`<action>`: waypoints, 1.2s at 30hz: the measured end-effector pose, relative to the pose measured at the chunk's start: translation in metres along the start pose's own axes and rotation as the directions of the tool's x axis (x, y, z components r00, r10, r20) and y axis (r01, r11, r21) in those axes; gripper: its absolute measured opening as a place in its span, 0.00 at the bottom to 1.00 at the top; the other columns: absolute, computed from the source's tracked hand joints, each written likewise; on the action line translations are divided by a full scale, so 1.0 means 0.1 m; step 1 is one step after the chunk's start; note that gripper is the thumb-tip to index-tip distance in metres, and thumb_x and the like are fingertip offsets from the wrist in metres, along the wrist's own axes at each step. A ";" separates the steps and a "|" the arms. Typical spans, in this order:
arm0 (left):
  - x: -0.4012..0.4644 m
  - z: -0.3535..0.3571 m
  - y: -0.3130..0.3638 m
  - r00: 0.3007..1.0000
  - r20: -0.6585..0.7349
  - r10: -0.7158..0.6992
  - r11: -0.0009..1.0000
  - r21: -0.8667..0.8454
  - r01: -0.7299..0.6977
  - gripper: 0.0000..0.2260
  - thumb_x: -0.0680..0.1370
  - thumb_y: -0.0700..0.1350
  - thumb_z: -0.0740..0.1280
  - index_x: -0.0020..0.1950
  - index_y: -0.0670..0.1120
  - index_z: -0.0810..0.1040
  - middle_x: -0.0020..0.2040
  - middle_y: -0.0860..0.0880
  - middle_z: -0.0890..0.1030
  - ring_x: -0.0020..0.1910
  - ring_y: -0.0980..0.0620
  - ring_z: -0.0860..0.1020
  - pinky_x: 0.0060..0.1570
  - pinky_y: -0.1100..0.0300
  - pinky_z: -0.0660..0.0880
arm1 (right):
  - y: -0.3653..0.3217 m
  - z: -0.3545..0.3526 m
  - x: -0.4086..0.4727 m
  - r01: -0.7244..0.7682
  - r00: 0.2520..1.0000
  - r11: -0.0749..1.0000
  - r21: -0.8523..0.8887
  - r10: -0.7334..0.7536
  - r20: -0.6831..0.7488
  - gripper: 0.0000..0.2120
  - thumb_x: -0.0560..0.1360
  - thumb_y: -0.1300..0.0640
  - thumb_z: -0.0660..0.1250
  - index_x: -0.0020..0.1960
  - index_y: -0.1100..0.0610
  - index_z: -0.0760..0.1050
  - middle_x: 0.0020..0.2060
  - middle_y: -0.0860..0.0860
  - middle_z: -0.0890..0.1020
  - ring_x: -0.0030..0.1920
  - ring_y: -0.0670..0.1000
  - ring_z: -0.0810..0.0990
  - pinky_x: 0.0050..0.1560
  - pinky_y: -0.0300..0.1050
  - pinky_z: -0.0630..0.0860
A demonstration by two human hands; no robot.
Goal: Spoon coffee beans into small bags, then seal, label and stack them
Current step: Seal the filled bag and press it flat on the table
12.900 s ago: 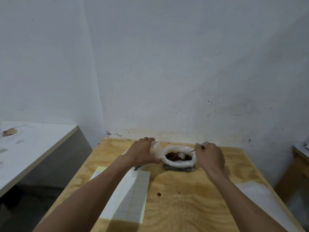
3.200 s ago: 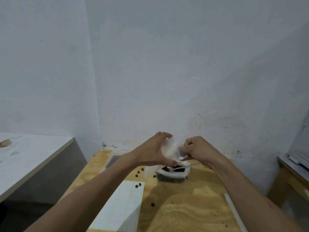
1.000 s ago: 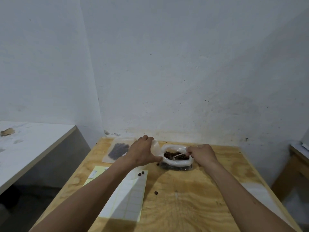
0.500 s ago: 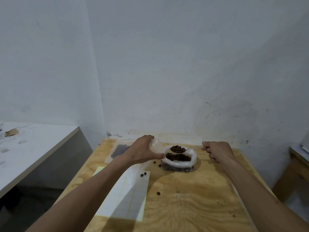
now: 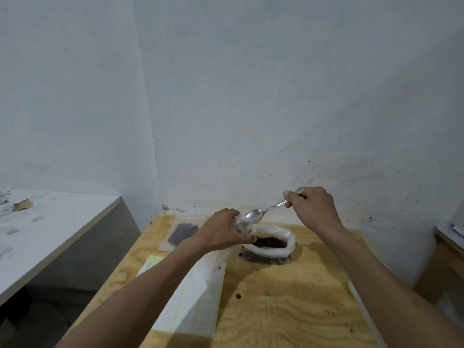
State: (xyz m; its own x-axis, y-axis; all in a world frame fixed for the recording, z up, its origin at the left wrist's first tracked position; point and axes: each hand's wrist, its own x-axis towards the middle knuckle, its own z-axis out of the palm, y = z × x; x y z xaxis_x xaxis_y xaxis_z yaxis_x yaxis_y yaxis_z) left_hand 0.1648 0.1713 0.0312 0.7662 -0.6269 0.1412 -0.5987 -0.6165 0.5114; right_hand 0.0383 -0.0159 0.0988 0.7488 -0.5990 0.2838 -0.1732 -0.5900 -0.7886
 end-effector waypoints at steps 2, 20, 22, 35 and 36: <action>0.02 0.01 -0.03 1.000 0.015 -0.004 1.000 0.007 0.004 0.32 0.68 0.65 0.75 0.61 0.43 0.77 0.53 0.48 0.79 0.46 0.52 0.72 0.39 0.62 0.65 | 0.03 -0.04 0.04 0.051 0.997 0.991 -0.126 -0.058 -0.057 0.18 0.78 0.50 0.66 0.37 0.62 0.82 0.24 0.50 0.76 0.28 0.52 0.72 0.32 0.44 0.67; 0.07 0.12 -0.08 0.997 0.022 0.069 0.968 0.241 -0.072 0.41 0.71 0.64 0.74 0.76 0.44 0.67 0.68 0.46 0.73 0.64 0.46 0.73 0.61 0.52 0.73 | 0.81 0.52 -0.10 -0.392 0.920 0.920 0.007 0.393 -0.018 0.13 0.75 0.59 0.66 0.36 0.64 0.82 0.27 0.54 0.76 0.27 0.54 0.72 0.31 0.42 0.64; 0.06 0.13 -0.08 0.997 0.017 0.078 0.969 0.232 -0.080 0.41 0.71 0.64 0.74 0.76 0.44 0.66 0.68 0.46 0.73 0.64 0.47 0.73 0.61 0.52 0.73 | 0.84 0.57 -0.10 -0.450 0.893 0.888 0.095 0.451 0.011 0.11 0.73 0.59 0.67 0.40 0.66 0.84 0.31 0.55 0.79 0.31 0.55 0.75 0.33 0.43 0.67; 0.07 -0.06 -0.12 0.998 -0.028 0.061 0.997 0.043 -0.060 0.38 0.70 0.63 0.76 0.73 0.43 0.72 0.63 0.48 0.77 0.54 0.53 0.72 0.51 0.61 0.69 | 0.58 0.15 0.11 -0.424 0.897 0.851 0.310 0.442 0.014 0.11 0.75 0.56 0.70 0.37 0.61 0.83 0.29 0.50 0.78 0.29 0.52 0.71 0.33 0.46 0.67; 0.07 -0.06 -0.12 0.998 -0.026 0.061 0.998 0.036 -0.060 0.38 0.70 0.63 0.76 0.73 0.43 0.72 0.63 0.48 0.77 0.54 0.53 0.72 0.51 0.61 0.69 | 0.52 0.12 0.12 -0.406 0.908 0.862 0.304 0.419 0.023 0.11 0.75 0.56 0.70 0.37 0.61 0.83 0.30 0.50 0.78 0.29 0.52 0.71 0.32 0.46 0.67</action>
State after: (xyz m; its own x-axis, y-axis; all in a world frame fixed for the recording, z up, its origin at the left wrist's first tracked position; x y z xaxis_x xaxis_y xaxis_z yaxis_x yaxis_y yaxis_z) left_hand 0.1780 0.1769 0.0309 0.7341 -0.6506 0.1944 -0.6517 -0.5946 0.4710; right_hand 0.0464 -0.0473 0.0543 0.6216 -0.7786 -0.0857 -0.2588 -0.1008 -0.9607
